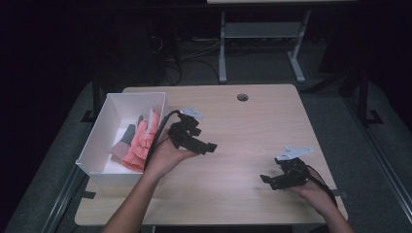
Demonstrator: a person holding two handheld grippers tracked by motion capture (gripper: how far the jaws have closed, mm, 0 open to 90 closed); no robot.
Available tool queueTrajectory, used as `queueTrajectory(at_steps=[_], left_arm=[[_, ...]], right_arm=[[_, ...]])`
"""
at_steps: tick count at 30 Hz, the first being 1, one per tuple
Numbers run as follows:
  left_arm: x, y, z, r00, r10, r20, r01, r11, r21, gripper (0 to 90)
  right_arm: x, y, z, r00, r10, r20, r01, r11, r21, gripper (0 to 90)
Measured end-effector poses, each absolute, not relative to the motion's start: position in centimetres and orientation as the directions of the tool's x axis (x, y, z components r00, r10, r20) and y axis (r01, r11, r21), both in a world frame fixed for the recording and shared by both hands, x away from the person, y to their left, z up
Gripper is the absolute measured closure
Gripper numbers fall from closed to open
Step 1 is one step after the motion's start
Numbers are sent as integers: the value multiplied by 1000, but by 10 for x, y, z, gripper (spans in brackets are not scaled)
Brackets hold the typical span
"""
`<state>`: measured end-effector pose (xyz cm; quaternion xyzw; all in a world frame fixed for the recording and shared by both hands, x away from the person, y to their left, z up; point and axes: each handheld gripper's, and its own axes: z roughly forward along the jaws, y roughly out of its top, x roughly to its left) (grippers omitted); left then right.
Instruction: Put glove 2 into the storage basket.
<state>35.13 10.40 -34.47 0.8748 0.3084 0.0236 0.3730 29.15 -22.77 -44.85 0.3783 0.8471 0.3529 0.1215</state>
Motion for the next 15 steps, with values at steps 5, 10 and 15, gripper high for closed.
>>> queueTrajectory(at_steps=[5, 10, 15], left_arm=[[344, 92, -370, 834, 527, -163, 495, -583, 645, 140], [339, 85, -398, 861, 490, -139, 455, -617, 642, 143], [337, 86, -414, 879, 463, -115, 427, -656, 622, 142]], right_arm=[[291, -227, -449, -688, 724, 58, 553, 470, 689, 131], [291, -226, -450, -690, 721, 64, 554, 470, 687, 130], [291, -226, -450, -694, 718, 64, 554, 475, 684, 130]])
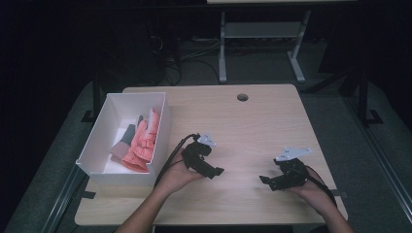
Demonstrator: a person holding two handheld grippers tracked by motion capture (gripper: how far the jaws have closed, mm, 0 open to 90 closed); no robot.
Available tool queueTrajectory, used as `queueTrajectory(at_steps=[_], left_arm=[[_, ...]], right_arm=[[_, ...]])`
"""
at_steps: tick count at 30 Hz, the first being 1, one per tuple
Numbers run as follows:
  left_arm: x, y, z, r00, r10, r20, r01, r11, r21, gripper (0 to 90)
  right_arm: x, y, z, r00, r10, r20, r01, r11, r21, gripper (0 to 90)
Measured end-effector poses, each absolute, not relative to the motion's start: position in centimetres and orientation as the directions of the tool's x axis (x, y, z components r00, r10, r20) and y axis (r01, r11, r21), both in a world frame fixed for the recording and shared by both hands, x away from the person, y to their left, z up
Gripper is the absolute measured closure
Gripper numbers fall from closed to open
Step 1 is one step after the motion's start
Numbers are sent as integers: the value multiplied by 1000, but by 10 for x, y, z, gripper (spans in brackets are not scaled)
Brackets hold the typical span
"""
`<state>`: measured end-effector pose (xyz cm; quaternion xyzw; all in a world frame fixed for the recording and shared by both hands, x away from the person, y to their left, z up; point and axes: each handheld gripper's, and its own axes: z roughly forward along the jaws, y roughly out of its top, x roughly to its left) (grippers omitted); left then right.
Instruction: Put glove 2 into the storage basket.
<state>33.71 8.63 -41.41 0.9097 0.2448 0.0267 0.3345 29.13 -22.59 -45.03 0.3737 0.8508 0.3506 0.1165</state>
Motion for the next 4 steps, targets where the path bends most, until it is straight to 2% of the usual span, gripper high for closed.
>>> queueTrajectory(at_steps=[4], left_arm=[[337, 90, -418, 875, 472, -107, 426, -647, 632, 142]], right_arm=[[291, -226, -451, -694, 718, 62, 553, 476, 684, 131]])
